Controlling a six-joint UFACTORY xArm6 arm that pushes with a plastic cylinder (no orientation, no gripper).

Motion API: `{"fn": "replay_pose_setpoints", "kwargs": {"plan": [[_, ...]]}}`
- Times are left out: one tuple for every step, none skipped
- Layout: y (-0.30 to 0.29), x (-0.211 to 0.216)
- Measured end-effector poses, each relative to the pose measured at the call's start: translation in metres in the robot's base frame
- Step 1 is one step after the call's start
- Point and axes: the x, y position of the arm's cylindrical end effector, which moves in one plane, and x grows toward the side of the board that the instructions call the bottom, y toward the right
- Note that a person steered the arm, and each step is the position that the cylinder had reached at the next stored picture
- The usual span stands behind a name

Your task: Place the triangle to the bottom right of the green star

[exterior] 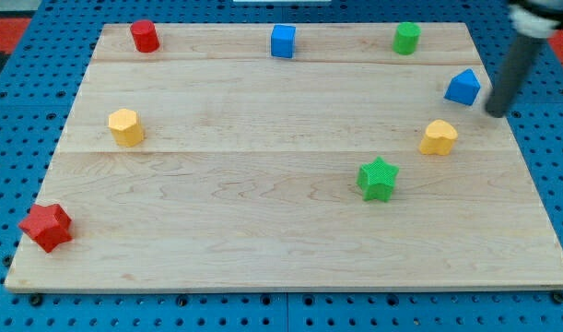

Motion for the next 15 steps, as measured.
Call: {"fn": "replay_pose_setpoints", "kwargs": {"plan": [[0.016,-0.035],[-0.068,-0.052],[-0.145,-0.012],[-0.212,0.015],[-0.217,0.014],[-0.217,0.015],[-0.224,0.034],[-0.223,0.050],[-0.238,0.004],[-0.243,-0.021],[-0.231,-0.032],[-0.228,-0.039],[-0.227,-0.040],[-0.222,-0.043],[-0.258,-0.032]]}}
